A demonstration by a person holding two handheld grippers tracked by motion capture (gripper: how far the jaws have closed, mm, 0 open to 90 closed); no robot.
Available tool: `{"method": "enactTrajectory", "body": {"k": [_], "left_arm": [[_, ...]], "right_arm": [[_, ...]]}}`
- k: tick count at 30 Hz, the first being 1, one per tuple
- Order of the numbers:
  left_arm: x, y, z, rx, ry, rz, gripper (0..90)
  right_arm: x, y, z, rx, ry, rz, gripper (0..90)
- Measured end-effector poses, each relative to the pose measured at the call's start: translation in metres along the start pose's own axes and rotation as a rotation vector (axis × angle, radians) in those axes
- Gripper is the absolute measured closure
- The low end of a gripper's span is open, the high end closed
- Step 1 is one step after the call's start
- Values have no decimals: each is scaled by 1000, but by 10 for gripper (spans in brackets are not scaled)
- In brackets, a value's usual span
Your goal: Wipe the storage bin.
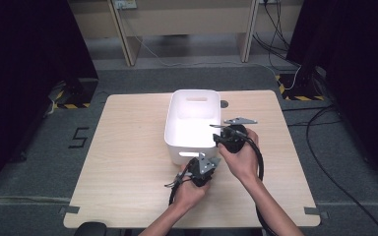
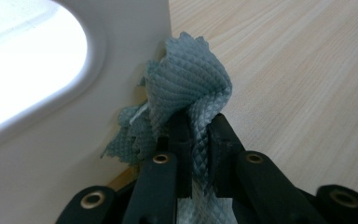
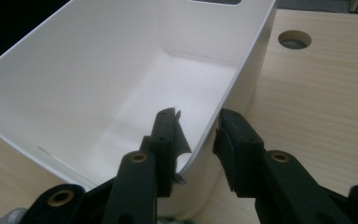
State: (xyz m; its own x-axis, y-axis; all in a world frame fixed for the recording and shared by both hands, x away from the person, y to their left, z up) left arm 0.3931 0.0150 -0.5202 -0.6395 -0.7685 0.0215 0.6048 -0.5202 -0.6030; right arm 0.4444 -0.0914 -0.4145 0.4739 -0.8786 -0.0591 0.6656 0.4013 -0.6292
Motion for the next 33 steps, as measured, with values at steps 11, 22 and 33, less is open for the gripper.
{"method": "enactTrajectory", "body": {"k": [11, 22, 33], "left_arm": [[5, 4, 5, -5, 13, 2, 820], [7, 4, 12, 10, 1, -5, 820], [8, -9, 29, 58, 5, -15, 820]], "right_arm": [[0, 0, 0, -2, 2, 2, 683], [0, 0, 0, -2, 3, 5, 682], [0, -1, 0, -1, 4, 9, 681]]}}
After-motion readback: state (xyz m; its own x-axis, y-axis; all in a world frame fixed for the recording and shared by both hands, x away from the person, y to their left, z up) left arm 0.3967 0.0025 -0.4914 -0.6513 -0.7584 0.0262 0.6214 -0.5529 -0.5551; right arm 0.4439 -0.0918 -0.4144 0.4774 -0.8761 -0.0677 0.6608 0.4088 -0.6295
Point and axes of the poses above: each handheld gripper's, and its own axes: y roughly forward along the jaws, z roughly out of its top, x roughly to its right, the point moved 4 cm from there along y, roughly forward along the jaws, and after that the axes turned 7 degrees about -y, right-handed, at the moved point
